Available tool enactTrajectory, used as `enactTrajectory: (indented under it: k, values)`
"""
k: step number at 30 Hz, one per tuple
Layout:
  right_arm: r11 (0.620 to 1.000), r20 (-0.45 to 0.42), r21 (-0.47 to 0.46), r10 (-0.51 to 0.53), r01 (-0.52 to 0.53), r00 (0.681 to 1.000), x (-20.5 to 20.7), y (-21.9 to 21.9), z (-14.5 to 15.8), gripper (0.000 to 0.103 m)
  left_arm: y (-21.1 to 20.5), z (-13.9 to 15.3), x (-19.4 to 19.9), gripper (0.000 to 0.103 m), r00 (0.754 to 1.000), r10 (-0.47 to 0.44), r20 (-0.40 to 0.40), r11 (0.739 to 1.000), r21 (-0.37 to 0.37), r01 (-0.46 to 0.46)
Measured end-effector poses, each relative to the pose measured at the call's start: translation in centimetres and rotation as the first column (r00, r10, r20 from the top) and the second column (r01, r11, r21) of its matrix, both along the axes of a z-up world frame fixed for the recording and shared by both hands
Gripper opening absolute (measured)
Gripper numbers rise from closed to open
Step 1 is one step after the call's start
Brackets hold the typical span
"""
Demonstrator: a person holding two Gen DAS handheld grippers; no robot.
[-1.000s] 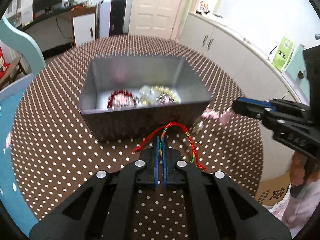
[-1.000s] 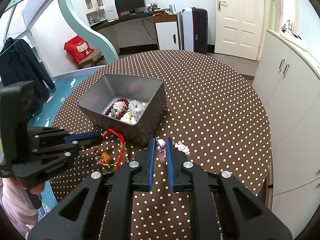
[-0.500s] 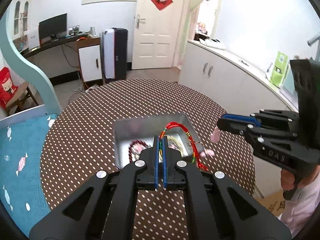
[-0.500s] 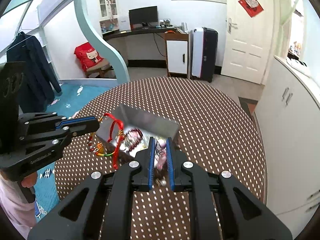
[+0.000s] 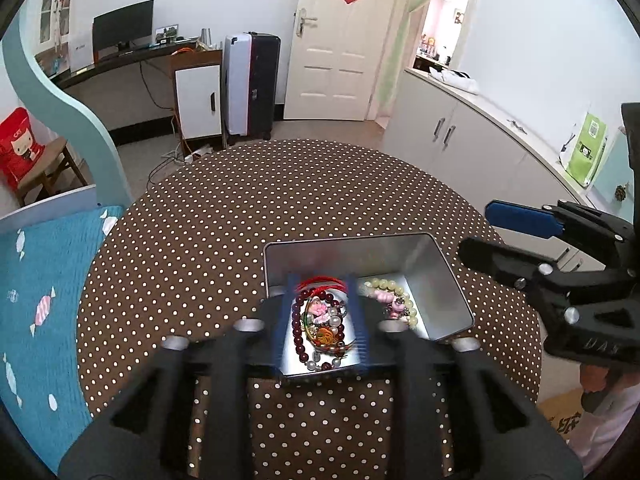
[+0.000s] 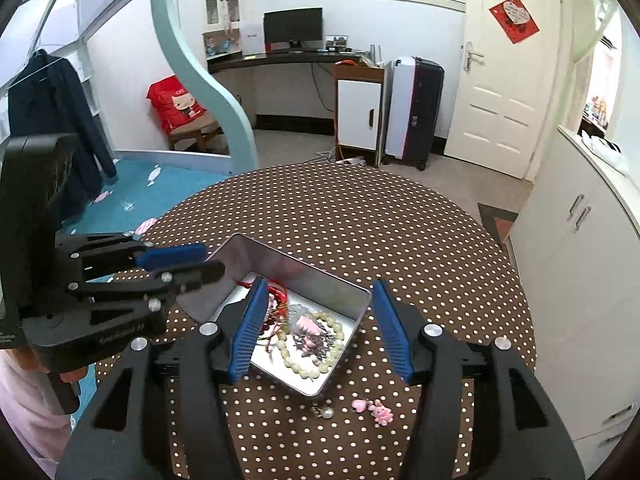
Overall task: Organize jewelry
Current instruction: 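Open both tools over the grey tray and withdraw, then grasp the pink bunny charm with the right tool while the left tool grasps a silver bead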
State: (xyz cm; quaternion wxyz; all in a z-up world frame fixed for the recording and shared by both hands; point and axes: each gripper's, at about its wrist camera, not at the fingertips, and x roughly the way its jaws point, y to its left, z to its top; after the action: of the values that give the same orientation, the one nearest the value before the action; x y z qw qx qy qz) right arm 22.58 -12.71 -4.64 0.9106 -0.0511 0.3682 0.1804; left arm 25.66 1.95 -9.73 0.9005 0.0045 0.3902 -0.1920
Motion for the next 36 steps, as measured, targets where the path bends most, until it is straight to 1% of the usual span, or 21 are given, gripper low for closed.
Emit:
enactTrajectory:
  k: [6, 7, 10, 13, 17, 20, 22, 25, 27, 28, 29, 31, 34, 36]
  values:
    - [1.0, -0.018, -0.003, -0.021, 0.021, 1.0, -0.4, -0.7, -0.4, 0.052, 0.0, -0.6, -0.4, 0.032, 1.0, 0.003, -0.011, 1.0, -0.001, -0.003]
    - [1.0, -0.017, -0.003, -0.021, 0.021, 1.0, -0.6, -0.7, -0.4, 0.053, -0.2, -0.6, -0.6, 0.032, 1.0, 0.003, -0.011, 1.0, 0.001, -0.003]
    - [0.999, -0.014, -0.012, -0.039, 0.039, 0.999, -1.0, -1.2, -0.4, 0.061, -0.5, -0.6, -1.2, 0.032, 1.0, 0.002, -0.013, 1.0, 0.002, -0.002]
    - [0.998, -0.023, -0.008, -0.061, 0.061, 0.998, -1.4, -2.4, -1.0, 0.062, -0.8, -0.6, -2.1, 0.032, 1.0, -0.009, -0.013, 1.0, 0.006, 0.009]
    - [0.993, -0.051, -0.008, -0.12, 0.12, 0.991, -2.0, -4.4, -2.2, 0.067, -1.5, -0.4, -3.8, 0.032, 0.999, -0.037, -0.012, 0.999, -0.005, 0.037]
    - [0.987, -0.084, -0.046, -0.16, 0.156, 0.984, -2.3, -5.6, -3.7, 0.068, -2.3, -1.1, -5.2, 0.032, 0.997, -0.061, -0.039, 0.998, 0.009, 0.061]
    - [0.982, -0.12, -0.082, -0.182, 0.172, 0.976, -2.5, -6.1, -5.3, 0.068, -3.2, -2.2, -6.0, 0.032, 0.993, -0.09, -0.072, 0.996, 0.002, 0.091]
    - [0.983, -0.148, -0.103, -0.167, 0.153, 0.975, -3.1, -6.3, -6.9, 0.068, -4.7, -3.6, -6.2, 0.032, 0.982, -0.145, -0.119, 0.989, -0.012, 0.145]
    - [0.987, -0.167, -0.088, -0.149, 0.135, 0.975, -3.5, -6.4, -7.7, 0.065, -5.9, -4.5, -6.1, 0.032, 0.976, -0.174, -0.133, 0.985, -0.014, 0.174]
    - [0.989, -0.176, -0.08, -0.14, 0.127, 0.974, -3.6, -6.4, -7.9, 0.057, -6.3, -4.8, -6.0, 0.032, 0.973, -0.188, -0.137, 0.982, -0.021, 0.187]
    - [0.99, -0.182, -0.076, -0.131, 0.119, 0.975, -3.7, -6.3, -8.1, 0.053, -6.8, -5.3, -5.7, 0.032, 0.968, -0.205, -0.145, 0.979, -0.031, 0.202]
    - [0.993, -0.185, -0.074, -0.107, 0.095, 0.977, -4.1, -6.0, -8.3, 0.048, -7.3, -5.9, -5.2, 0.032, 0.965, -0.218, -0.149, 0.976, -0.037, 0.215]
    - [0.995, -0.193, -0.065, -0.087, 0.075, 0.977, -3.9, -5.9, -8.5, 0.043, -7.7, -6.9, -4.1, 0.032, 0.967, -0.196, -0.166, 0.981, -0.02, 0.195]
    - [0.996, -0.197, -0.059, -0.077, 0.066, 0.977, -3.8, -5.7, -8.6, 0.038, -7.6, -7.4, -3.6, 0.032, 0.962, -0.195, -0.191, 0.981, -0.056, 0.188]
